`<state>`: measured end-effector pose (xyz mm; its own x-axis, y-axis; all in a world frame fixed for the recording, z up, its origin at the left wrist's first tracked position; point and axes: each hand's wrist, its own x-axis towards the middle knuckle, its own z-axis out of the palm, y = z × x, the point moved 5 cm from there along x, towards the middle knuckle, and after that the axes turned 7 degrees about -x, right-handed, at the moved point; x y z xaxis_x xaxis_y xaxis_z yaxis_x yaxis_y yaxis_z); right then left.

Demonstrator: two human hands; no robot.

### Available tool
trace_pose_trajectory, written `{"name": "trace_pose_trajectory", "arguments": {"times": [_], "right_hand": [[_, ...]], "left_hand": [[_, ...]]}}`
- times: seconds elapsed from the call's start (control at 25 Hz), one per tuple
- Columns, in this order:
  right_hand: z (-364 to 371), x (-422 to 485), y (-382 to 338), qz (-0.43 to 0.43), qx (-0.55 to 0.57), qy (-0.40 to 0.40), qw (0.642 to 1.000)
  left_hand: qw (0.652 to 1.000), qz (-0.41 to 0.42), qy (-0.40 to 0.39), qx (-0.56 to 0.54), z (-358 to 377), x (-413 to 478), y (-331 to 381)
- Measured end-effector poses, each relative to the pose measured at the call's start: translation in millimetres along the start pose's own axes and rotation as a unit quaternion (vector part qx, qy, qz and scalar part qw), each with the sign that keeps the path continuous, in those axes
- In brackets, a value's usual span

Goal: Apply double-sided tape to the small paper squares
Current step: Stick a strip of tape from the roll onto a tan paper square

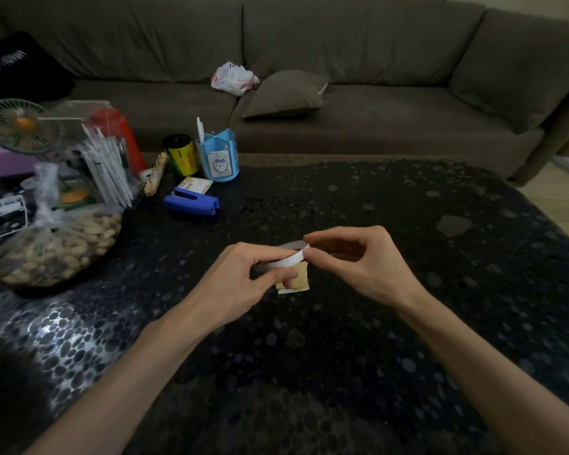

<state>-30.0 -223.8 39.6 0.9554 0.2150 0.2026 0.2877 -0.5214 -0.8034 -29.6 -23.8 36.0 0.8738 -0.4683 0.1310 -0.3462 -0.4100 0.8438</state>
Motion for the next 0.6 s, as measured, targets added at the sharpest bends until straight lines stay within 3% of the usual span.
{"name": "trace_pose_trajectory", "arguments": {"times": [0.28, 0.44, 0.52, 0.6], "right_hand": [[3, -5, -7, -0.027, -0.087, 0.030, 0.995], [5, -4, -7, -0.044, -0.109, -0.015, 0.993], [10, -3, -6, -0.041, -0.120, -0.016, 0.992], [13, -1, -3, -0.007, -0.064, 0.002, 0.998]], "left_hand": [[1.000, 0.005, -0.007, 0.009, 3, 2, -6], [0.998, 0.038, -0.017, 0.050, -2, 5, -7], [0.995, 0.058, 0.017, 0.084, -5, 5, -7], [0.987, 0.052, 0.123, 0.086, -9, 2, -6]]}}
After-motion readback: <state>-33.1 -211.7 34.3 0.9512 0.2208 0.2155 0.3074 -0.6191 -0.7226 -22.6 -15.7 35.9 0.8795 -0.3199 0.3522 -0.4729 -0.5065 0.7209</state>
